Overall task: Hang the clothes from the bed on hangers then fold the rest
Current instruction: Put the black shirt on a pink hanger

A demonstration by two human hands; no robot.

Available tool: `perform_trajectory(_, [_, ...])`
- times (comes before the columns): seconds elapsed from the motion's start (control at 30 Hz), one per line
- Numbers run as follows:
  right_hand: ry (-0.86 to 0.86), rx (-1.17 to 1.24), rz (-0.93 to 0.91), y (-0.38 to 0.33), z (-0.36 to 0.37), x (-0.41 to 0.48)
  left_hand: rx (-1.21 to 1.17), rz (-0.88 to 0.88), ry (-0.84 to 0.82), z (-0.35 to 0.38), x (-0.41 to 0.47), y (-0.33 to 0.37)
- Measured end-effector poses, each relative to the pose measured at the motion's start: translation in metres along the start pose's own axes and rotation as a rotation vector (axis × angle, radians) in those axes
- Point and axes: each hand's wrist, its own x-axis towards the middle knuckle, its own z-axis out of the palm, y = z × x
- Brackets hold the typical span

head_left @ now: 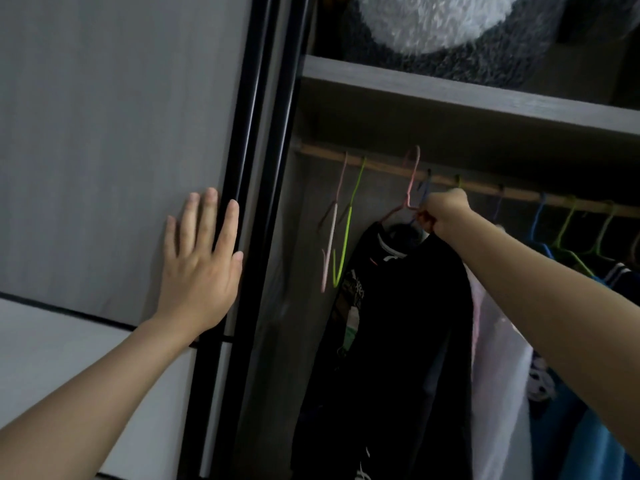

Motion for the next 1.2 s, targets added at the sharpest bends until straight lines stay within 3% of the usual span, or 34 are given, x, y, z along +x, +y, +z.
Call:
perform_trajectory(0.37, [-0.02, 0.14, 0.079, -0.002, 0.049, 0.078, 0.002, 0.004, 0.085, 0.007, -0.002, -0.002])
perform_trajectory(0.57, [0.03, 0.033, -0.01, 0.015, 0.059, 0.089, -0.029, 0.0, 0.091, 0.008, -0.002, -0.004])
perform_trajectory(0.7, [0.014, -0.13, -0.002, 0.038, 0.062, 0.077, -0.024, 0.006, 0.095, 0.009, -0.002, -0.005])
perform_trajectory(0.87, [-0.049, -0.659, -0.217, 0.036, 0.068, 0.045, -0.006, 0.016, 0.113, 0.008, -0.002, -0.004])
perform_trajectory(0.93, [-0.023, -0.76, -0.354, 0.028, 0.071, 0.03, -0.006, 0.017, 0.114, 0.007, -0.002, -0.003])
perform_trajectory(1.03, [-0.139, -0.584, -0.38, 0.017, 0.081, 0.003, -0.019, 0.0, 0.109, 0.003, -0.002, 0.0])
perform_trajectory(1.2, [-0.398, -0.029, 0.031, 0.016, 0.107, -0.034, -0.028, -0.011, 0.07, -0.002, 0.0, 0.004])
